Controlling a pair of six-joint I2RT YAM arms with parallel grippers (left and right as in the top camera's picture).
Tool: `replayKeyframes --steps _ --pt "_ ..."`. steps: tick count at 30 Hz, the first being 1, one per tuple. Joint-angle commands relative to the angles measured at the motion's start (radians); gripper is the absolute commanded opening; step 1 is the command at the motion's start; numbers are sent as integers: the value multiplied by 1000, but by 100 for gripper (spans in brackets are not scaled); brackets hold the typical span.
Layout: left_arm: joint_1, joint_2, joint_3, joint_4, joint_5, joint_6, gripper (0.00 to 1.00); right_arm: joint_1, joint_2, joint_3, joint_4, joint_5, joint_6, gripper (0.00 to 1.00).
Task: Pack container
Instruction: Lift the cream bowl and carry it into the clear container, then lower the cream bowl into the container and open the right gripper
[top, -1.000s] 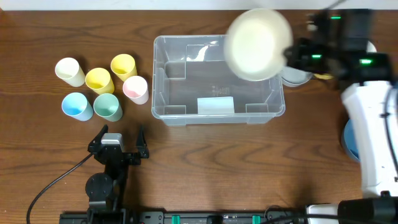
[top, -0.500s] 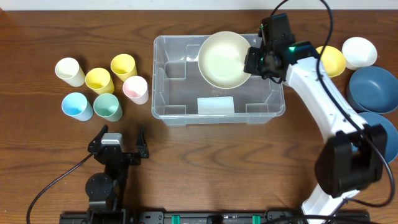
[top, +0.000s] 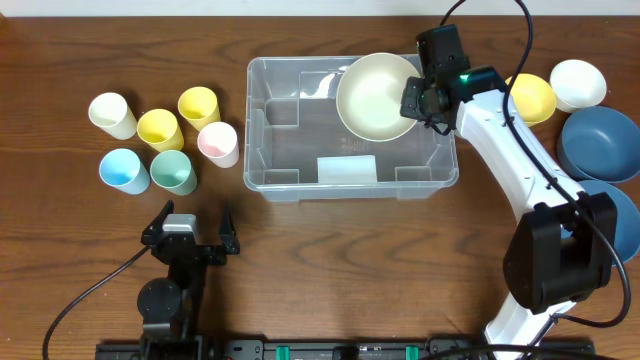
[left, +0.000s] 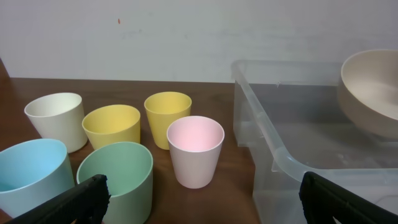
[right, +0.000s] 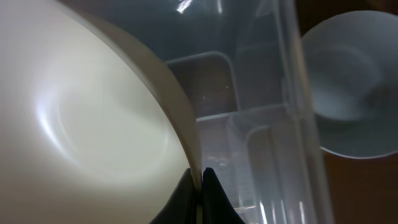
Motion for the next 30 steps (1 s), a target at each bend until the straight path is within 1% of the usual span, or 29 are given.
replayKeyframes --steps 1,2,3,5,17,22,26,30 --pt "5 -4 -16 -36 14 17 98 8 -12 18 3 35 13 2" --pt "5 -4 -16 -36 14 17 98 8 -12 18 3 35 13 7" --pt "5 -4 -16 -36 14 17 98 8 -12 18 3 35 13 15" --pt "5 -4 -16 -36 14 17 98 8 -12 18 2 35 13 18" --pt "5 -4 -16 -36 14 17 98 8 -12 18 -3 31 2 16" --pt "5 -4 -16 -36 14 17 98 16 -13 25 -4 -130 -102 20" --pt "5 -4 -16 -36 14 17 98 55 -12 27 -14 -316 -217 18" --pt "5 -4 -16 -36 14 17 98 123 -12 27 -47 -324 -269 19"
